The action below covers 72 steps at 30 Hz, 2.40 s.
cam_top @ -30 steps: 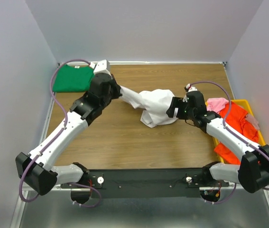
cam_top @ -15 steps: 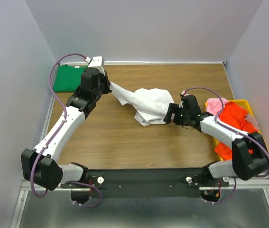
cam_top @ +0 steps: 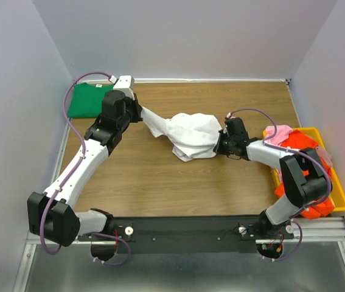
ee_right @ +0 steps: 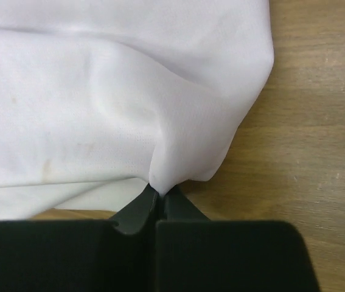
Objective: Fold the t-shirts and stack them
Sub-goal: Flatten the tshirt out
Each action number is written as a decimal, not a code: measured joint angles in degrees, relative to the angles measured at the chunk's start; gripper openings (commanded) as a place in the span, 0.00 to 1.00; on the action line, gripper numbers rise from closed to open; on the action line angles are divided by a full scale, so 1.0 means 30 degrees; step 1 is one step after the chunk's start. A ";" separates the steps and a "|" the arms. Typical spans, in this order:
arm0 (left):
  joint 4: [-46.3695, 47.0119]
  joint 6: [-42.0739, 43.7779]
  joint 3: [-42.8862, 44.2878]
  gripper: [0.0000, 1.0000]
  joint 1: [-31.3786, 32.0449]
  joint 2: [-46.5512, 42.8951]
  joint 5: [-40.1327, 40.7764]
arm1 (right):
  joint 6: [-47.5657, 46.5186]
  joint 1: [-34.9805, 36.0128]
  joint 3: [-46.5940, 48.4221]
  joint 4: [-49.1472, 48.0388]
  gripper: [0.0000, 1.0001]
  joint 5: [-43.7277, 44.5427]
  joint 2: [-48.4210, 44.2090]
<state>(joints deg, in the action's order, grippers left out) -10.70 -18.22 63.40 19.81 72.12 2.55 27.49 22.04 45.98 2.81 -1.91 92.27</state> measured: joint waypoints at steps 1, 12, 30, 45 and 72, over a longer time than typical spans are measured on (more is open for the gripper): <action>0.0095 0.0066 -0.0007 0.00 -0.0080 -0.0058 0.0015 | -0.0138 0.0000 0.0153 0.0051 0.00 0.0051 -0.0051; 0.0772 0.0430 -0.1195 0.00 -0.1843 -0.1989 0.1443 | -0.2710 0.0000 0.3905 0.4619 0.04 0.3701 -0.7351; 0.1115 0.0342 -0.1931 0.00 -0.2251 -0.1537 0.0226 | -0.4481 -0.1137 1.0127 0.5967 0.68 0.7970 0.1311; 0.1115 0.0284 -0.1931 0.00 -0.2317 -0.0372 -0.0743 | -0.2259 -0.0335 0.3249 0.3359 0.68 -0.0780 -0.1384; 0.1107 0.0291 -0.1931 0.00 -0.2317 -0.0248 -0.0743 | -0.1865 0.1654 0.5442 0.0707 0.09 -0.2754 0.3657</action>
<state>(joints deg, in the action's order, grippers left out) -7.38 -17.34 57.60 12.86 71.37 0.32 21.89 27.00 62.30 4.93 -10.17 103.24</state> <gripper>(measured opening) 0.003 0.334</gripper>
